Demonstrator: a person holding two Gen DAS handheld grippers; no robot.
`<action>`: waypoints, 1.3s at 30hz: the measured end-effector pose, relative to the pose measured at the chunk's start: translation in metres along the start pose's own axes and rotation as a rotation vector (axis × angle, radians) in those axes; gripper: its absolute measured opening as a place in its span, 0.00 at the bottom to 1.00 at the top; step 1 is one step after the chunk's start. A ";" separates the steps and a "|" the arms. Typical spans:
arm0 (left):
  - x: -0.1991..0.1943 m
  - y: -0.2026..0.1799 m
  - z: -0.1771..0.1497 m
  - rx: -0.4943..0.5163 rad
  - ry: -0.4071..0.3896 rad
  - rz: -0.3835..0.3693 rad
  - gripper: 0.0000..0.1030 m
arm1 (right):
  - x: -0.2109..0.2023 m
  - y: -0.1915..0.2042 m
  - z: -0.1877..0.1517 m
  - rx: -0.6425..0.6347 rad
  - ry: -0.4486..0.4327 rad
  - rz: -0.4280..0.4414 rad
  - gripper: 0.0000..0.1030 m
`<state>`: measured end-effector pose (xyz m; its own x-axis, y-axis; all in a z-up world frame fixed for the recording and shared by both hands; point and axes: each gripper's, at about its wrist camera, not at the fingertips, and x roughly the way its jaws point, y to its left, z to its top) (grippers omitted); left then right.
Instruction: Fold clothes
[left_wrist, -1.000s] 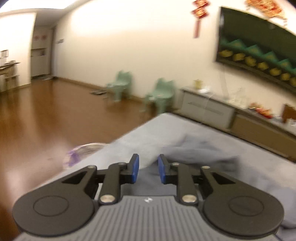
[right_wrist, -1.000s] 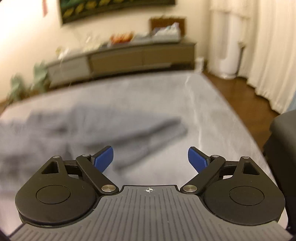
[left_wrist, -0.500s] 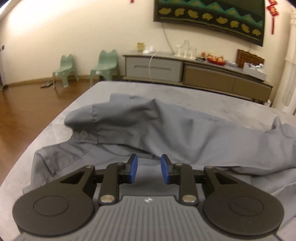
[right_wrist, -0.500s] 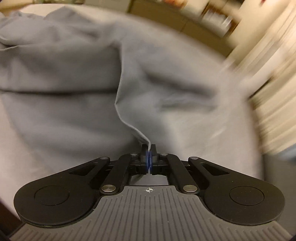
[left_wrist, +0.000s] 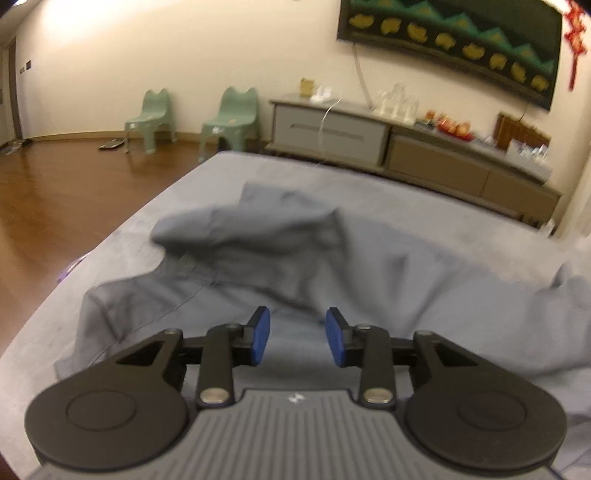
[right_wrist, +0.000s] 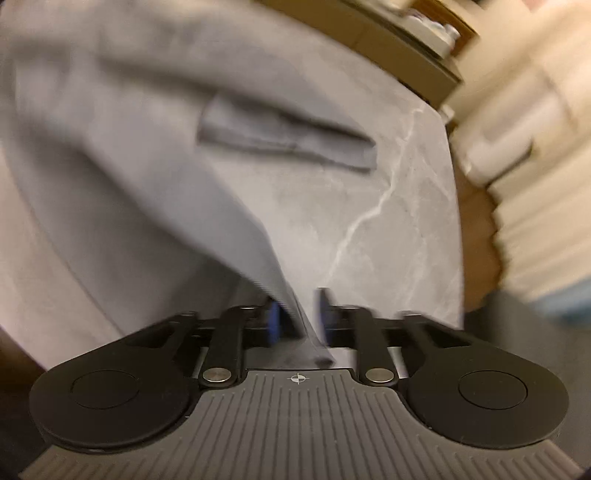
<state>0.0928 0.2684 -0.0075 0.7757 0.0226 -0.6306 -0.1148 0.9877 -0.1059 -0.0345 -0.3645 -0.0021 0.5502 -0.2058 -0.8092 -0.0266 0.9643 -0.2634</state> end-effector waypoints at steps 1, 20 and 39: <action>-0.002 -0.005 0.006 -0.010 -0.008 -0.035 0.41 | -0.019 -0.014 0.008 0.109 -0.084 0.046 0.58; 0.048 -0.050 0.030 -0.085 0.045 -0.214 0.44 | 0.207 -0.071 0.115 1.041 -0.034 0.286 0.03; 0.056 -0.052 0.013 0.091 0.049 -0.063 0.45 | 0.136 -0.063 0.097 0.922 -0.126 0.059 0.14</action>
<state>0.1500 0.2204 -0.0278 0.7480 -0.0449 -0.6621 -0.0085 0.9970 -0.0772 0.1228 -0.4368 -0.0451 0.6569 -0.1846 -0.7310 0.5861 0.7349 0.3411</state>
